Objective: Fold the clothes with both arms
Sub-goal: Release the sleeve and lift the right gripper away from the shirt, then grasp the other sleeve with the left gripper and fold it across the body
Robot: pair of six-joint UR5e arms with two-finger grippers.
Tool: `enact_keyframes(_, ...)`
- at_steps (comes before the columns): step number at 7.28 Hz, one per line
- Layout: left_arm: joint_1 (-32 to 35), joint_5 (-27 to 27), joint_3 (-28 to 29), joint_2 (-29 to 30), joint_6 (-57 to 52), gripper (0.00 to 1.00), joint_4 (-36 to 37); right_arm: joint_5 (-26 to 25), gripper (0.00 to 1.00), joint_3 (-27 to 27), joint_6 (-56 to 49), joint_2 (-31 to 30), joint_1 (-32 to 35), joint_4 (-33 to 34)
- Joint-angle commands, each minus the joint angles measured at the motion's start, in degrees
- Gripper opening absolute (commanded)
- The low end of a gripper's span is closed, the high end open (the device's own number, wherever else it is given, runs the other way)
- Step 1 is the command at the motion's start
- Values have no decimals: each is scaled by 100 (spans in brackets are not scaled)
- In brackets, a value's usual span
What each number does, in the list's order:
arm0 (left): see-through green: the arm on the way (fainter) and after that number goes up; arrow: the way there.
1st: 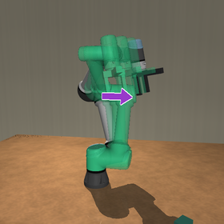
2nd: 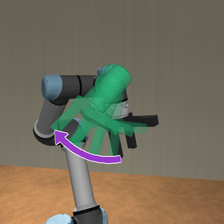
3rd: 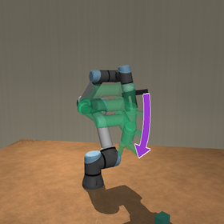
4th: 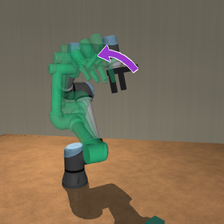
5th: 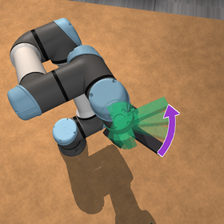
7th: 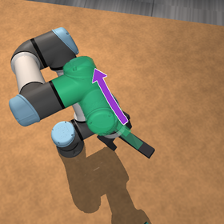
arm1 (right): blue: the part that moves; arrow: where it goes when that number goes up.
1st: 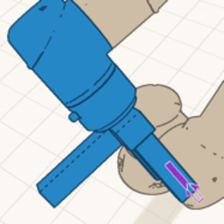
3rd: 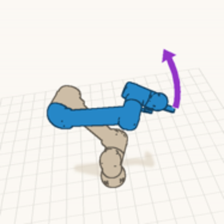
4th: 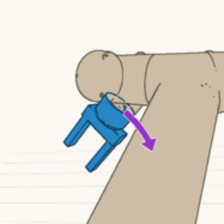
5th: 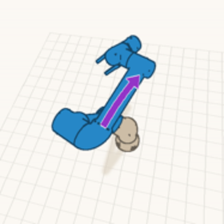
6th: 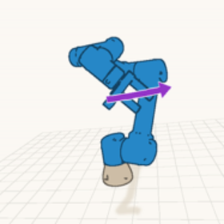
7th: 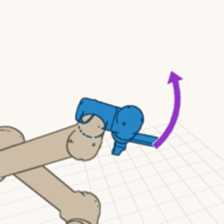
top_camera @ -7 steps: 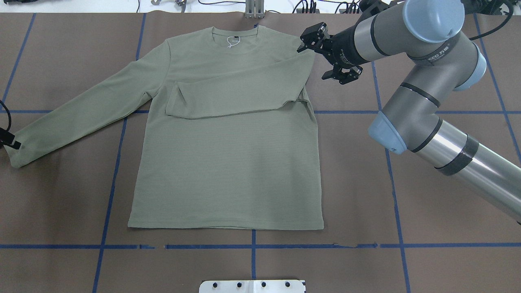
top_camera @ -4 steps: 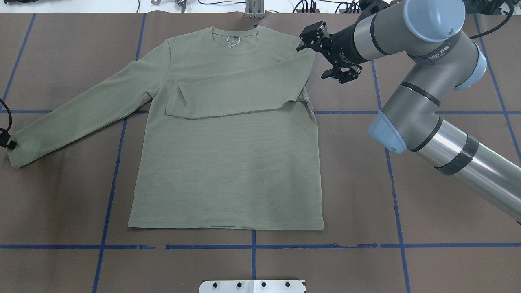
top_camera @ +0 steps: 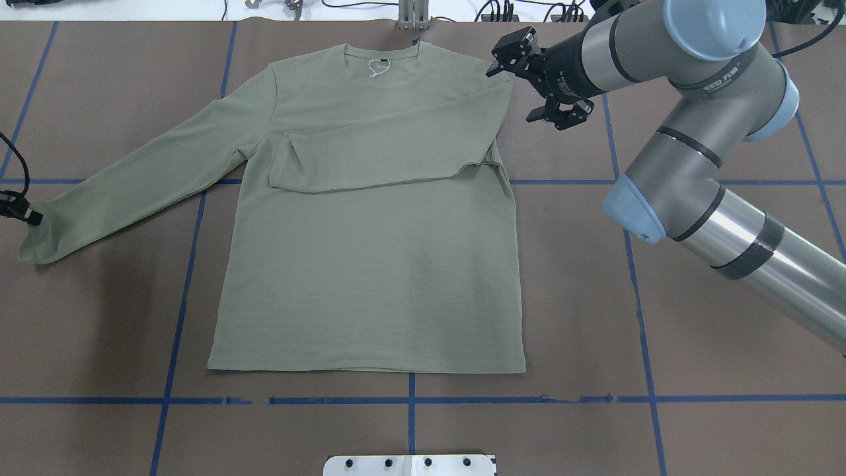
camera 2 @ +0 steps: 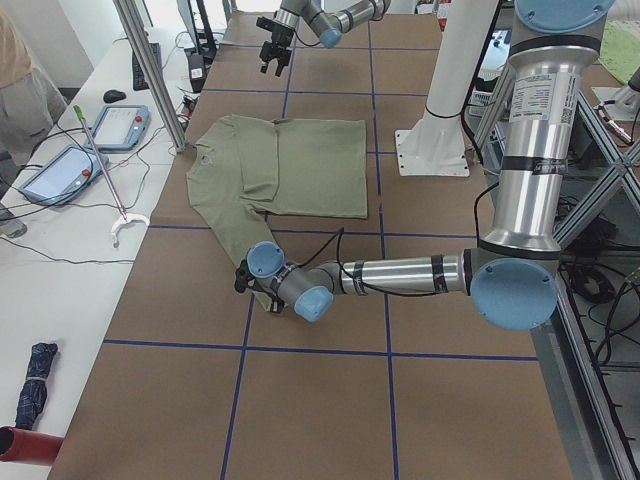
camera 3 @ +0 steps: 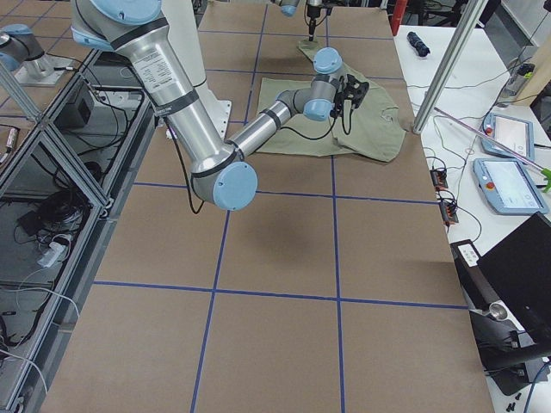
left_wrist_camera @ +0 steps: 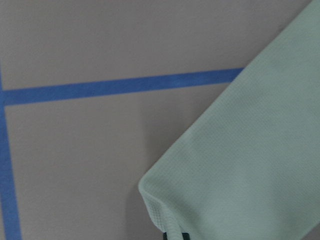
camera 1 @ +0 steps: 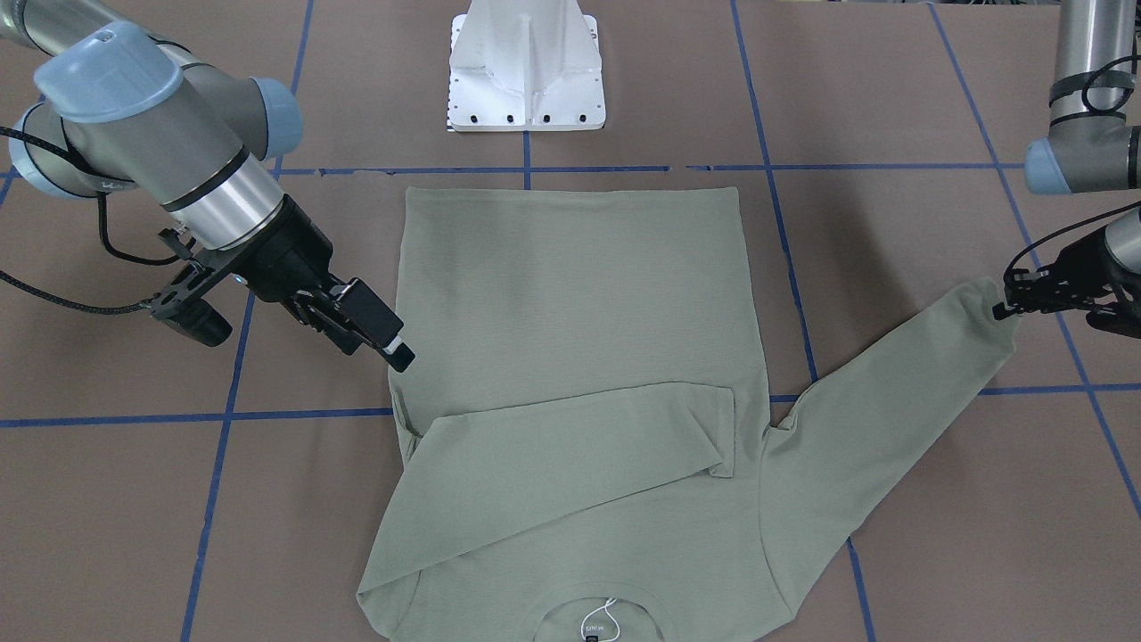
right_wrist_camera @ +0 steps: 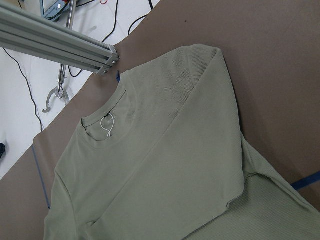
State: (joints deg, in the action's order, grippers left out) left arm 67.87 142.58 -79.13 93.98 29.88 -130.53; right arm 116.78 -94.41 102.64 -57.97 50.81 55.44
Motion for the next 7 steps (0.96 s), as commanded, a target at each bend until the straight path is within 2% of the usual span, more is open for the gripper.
enact_keyframes(1, -28, 270, -864, 321, 987, 0, 1, 448, 99, -182, -208, -388, 427, -6)
enact_keyframes(2, -89, 270, -1024, 871, 1950, 0, -34, 651, 99, -400, -697, -930, 604, -33)
enact_keyframes(4, -902, 165, -948, 2294, 3928, 0, -17, 680, 100, -718, -1543, -1767, 780, -85)
enact_keyframes(6, -1640, -980, -860, 3332, 4980, 0, -52, 871, 100, -833, -1650, -2207, 1105, -86)
enact_keyframes(7, -2098, -1944, -546, 3877, 5479, 0, -165, 908, 100, -850, -2104, -2418, 1307, -94)
